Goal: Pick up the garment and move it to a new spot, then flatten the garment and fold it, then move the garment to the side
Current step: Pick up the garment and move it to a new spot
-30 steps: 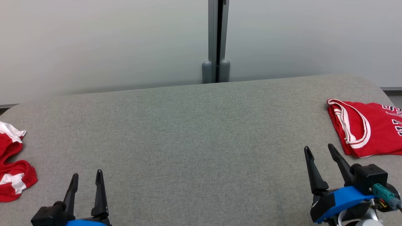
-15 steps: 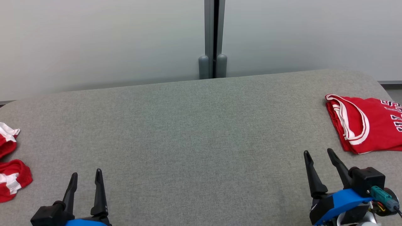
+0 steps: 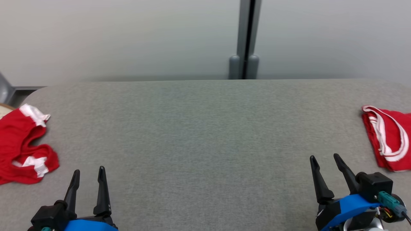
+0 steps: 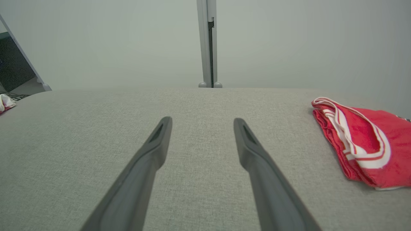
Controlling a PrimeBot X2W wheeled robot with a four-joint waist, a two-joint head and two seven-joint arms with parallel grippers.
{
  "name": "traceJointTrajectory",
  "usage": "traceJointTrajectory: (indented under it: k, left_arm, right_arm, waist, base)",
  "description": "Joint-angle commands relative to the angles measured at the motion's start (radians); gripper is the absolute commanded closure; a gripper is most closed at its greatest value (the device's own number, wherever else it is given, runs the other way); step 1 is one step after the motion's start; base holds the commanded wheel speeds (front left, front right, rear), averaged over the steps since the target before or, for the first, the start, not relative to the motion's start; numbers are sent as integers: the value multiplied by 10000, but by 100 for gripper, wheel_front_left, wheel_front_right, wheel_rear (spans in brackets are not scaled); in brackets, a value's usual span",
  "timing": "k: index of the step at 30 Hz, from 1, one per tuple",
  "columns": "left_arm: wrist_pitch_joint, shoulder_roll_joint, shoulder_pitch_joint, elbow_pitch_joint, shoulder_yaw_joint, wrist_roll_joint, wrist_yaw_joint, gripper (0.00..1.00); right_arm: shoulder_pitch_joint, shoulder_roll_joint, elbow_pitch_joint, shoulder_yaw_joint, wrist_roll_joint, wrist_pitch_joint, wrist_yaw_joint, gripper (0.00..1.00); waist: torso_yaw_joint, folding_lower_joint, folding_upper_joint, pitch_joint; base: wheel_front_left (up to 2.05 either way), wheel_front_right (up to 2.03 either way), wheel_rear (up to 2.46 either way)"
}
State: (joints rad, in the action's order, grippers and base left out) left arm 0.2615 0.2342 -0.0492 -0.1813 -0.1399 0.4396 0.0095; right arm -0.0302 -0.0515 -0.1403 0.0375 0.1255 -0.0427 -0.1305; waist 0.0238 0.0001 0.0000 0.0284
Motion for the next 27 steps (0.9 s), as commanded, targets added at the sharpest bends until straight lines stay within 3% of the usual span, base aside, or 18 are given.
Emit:
traceJointTrajectory:
  k: [1, 18, 27]
  left_arm:
    - [45, 4, 96, 23, 32, -48, 11, 0]
    - [-77, 174, -296, 197, 124, 55, 110, 0]
    - [-189, 284, -453, 377, 126, 96, 213, 0]
  right_arm:
    - [17, 16, -22, -10, 21, -39, -5, 0]
    - [156, 10, -240, -226, 197, -115, -4, 0]
    - [235, 12, -272, -350, 235, -169, -4, 0]
  waist:
    - [307, -1, 0, 9]
    - [3524, -1, 0, -336]
    - [4747, -1, 0, -435]
  base:
    - [0, 0, 0]
    - [0, 0, 0]
    - [0, 0, 0]
